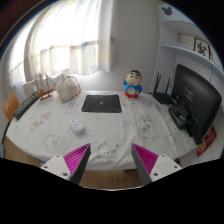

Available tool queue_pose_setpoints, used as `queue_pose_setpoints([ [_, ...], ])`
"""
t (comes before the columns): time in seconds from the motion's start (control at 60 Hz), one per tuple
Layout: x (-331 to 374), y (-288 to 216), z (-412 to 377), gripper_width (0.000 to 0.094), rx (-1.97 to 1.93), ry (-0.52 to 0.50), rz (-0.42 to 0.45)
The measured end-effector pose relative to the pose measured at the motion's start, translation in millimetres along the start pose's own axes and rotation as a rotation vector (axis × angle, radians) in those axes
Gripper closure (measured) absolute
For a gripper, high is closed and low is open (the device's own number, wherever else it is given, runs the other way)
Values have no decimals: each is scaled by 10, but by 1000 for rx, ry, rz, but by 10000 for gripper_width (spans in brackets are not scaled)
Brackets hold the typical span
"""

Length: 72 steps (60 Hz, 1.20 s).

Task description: Arrange mouse

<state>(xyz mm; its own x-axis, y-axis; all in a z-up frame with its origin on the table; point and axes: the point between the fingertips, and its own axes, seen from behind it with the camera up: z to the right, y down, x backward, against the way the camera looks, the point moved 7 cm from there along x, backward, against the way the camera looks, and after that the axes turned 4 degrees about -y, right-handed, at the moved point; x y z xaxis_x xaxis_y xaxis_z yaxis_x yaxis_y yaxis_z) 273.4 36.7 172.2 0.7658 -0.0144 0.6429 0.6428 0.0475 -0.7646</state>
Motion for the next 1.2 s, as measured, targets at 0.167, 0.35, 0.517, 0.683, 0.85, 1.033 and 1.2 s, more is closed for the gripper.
queue_pose_setpoints([
  [0.167, -192, -26, -491, 82, 33, -78, 2],
  [0.35, -473, -9, -916, 82, 53, -154, 31],
  [0.517, -839, 17, -1158, 84, 68, -172, 68],
  [0.683, -1299, 36, -1320, 84, 55, -156, 76],
  [0.85, -1734, 13, -1401, 85, 38, -136, 74],
  [1.033, -2140, -35, -1378, 83, 4, -101, 59],
  [1.2, -2393, -176, -1347, 83, -13, -76, 67],
])
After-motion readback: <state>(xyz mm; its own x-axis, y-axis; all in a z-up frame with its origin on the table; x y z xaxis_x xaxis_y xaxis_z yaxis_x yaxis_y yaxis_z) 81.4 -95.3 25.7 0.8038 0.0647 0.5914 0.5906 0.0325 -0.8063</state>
